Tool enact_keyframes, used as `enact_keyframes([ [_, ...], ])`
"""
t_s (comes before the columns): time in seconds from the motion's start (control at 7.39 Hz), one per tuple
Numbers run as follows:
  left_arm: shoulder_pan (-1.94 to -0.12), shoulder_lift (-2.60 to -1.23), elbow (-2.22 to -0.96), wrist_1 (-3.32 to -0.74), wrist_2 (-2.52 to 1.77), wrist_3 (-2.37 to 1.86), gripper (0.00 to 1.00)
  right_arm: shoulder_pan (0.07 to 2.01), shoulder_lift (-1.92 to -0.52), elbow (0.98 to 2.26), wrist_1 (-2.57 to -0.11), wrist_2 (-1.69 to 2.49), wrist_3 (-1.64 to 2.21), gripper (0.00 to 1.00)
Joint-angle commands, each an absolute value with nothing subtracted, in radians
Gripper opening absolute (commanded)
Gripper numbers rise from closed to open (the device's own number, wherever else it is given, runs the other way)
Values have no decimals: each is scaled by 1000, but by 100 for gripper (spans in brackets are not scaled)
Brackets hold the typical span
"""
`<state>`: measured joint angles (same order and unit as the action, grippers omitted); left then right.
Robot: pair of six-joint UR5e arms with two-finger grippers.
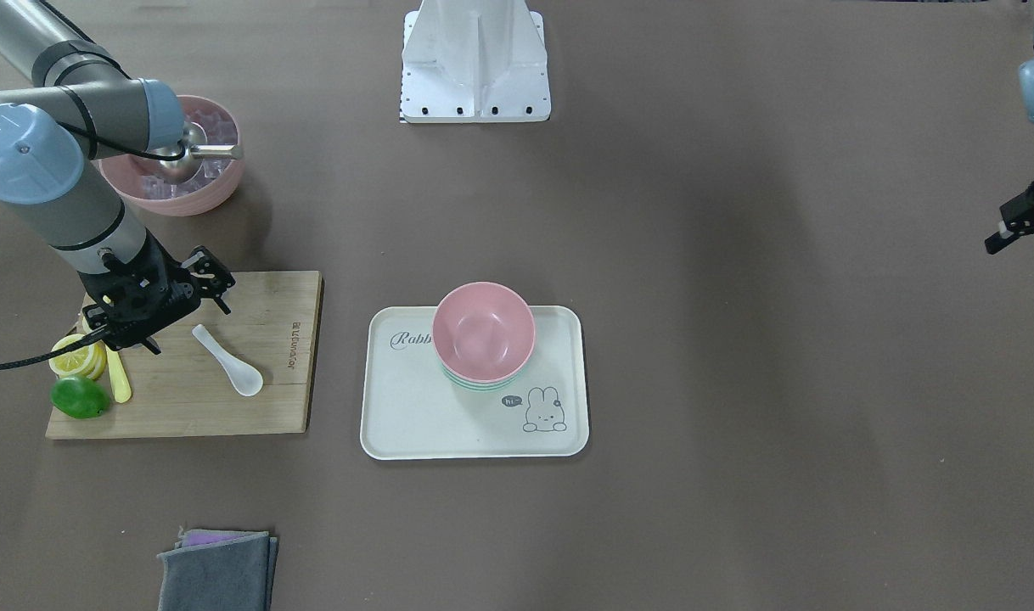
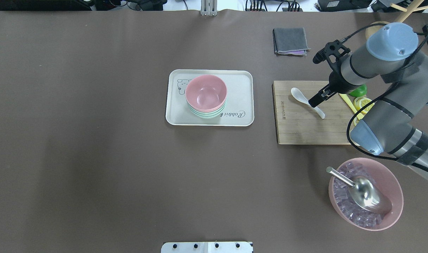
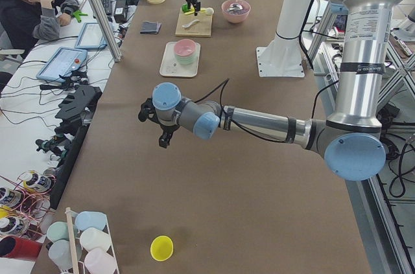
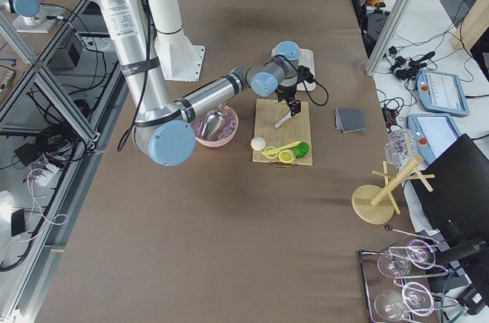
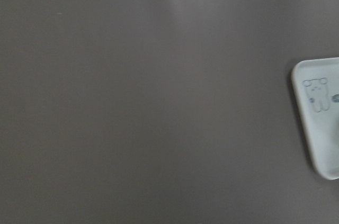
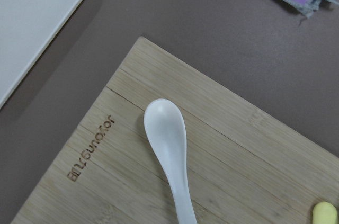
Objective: Stack pink bowl on green and place spoon
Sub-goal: 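Withdraw the left arm while the right gripper descends onto the white spoon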
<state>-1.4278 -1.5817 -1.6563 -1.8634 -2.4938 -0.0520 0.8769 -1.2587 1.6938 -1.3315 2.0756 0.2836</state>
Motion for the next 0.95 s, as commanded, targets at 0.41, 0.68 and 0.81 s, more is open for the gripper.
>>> enact_keyframes([
  [0.41,-1506,-1546,-1640,-1750,-2494,150,100,827,-1250,1595,-1322,2072,213,69],
  [0.68,-1506,-1543,-1640,-1750,-2493,150,100,827,-1250,1557,-1260,2074,210,38],
  [0.81,-1506,-1542,-1640,-1750,-2493,150,100,827,-1250,1560,-1258,2075,212,29],
])
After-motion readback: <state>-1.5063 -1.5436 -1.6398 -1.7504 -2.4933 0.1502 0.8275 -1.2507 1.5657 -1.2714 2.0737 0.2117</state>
